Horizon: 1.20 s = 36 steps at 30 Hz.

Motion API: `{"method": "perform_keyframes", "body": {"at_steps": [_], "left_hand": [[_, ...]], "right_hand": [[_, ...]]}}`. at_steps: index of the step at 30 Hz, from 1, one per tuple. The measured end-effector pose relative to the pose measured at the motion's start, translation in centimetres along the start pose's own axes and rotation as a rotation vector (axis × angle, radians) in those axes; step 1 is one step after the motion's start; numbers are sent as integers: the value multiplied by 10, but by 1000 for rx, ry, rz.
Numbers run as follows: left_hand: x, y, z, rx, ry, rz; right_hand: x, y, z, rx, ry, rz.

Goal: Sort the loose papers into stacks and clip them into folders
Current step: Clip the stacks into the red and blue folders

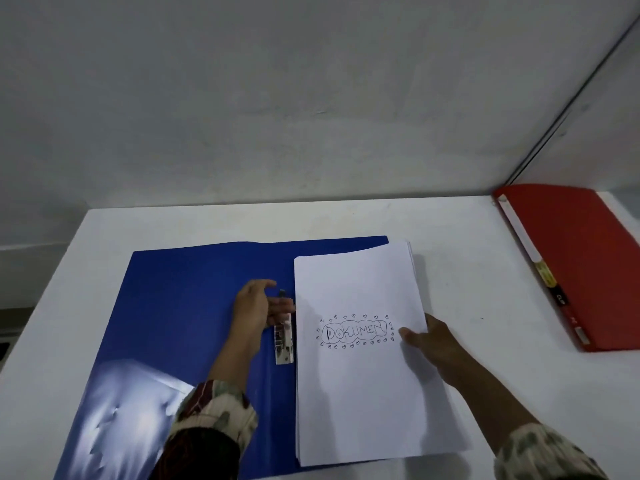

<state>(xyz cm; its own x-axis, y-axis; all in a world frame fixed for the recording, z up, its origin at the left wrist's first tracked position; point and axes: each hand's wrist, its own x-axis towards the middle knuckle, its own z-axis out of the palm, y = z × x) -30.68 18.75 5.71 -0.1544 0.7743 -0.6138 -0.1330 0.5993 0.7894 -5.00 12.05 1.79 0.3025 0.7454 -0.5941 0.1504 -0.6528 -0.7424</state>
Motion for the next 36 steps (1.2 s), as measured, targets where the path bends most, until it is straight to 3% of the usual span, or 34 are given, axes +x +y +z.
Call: {"method": "perform_keyframes", "body": {"at_steps": [4, 10, 13, 22, 31, 36], "left_hand": [[13, 5, 3, 92, 6, 99], [36, -3, 5, 459, -10, 328], [48, -5, 2, 540, 14, 343], [58, -7, 2, 650, 24, 303], [54, -8, -1, 666, 59, 326], [39, -6, -5, 546, -3, 380]], "right_hand": [[4, -2, 0, 29, -13, -6], [13, -10, 0, 130, -23, 1], [16, -16, 2, 163, -53, -7], [17, -26, 17, -127, -22, -107], [14, -23, 25, -86, -29, -25], [12, -27, 34, -46, 15, -50]]}}
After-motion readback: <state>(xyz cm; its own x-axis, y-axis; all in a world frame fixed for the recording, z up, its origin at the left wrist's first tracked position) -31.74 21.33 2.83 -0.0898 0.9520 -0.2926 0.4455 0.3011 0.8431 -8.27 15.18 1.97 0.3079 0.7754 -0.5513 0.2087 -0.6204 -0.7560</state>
